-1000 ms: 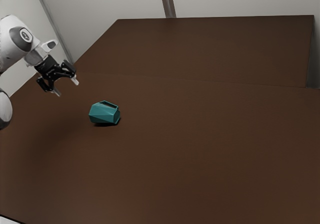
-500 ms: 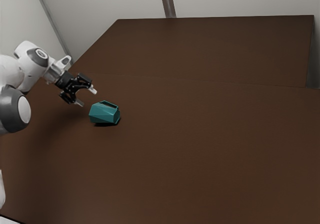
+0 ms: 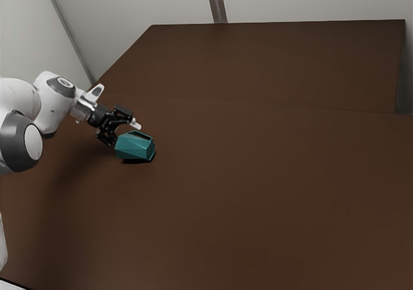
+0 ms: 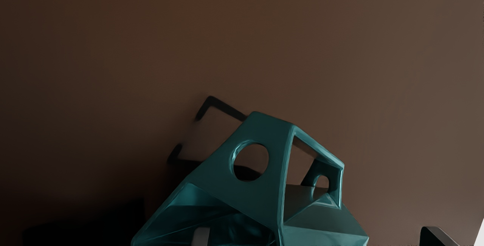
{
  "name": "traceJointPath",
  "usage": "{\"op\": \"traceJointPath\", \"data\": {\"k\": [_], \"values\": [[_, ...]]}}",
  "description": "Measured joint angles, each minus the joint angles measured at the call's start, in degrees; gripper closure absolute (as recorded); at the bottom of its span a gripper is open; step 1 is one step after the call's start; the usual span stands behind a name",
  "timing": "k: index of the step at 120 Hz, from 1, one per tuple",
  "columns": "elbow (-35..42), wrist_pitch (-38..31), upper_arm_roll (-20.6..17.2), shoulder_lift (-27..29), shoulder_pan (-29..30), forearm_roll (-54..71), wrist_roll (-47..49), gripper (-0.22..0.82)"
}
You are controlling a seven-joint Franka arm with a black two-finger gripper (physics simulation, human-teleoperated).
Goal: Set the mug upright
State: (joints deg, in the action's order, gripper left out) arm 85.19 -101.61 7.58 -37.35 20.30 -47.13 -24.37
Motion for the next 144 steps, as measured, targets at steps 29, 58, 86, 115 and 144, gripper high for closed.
{"op": "traceJointPath", "data": {"k": [29, 58, 86, 115, 144], "values": [[-0.16, -0.03, -0.03, 0.17, 0.0, -0.24, -1.13, 0.42], [-0.64, -0.23, -0.56, 0.56, -0.23, 0.07, -1.14, 0.68], [-1.68, -0.4, -2.58, 0.83, -0.35, 0.71, -0.18, 0.78], [-0.66, -2.77, -5.89, 6.09, -2.34, 12.44, 2.14, 0.79], [10.51, -8.42, -9.46, 18.89, -8.5, 33.23, 8.71, 0.79]]}}
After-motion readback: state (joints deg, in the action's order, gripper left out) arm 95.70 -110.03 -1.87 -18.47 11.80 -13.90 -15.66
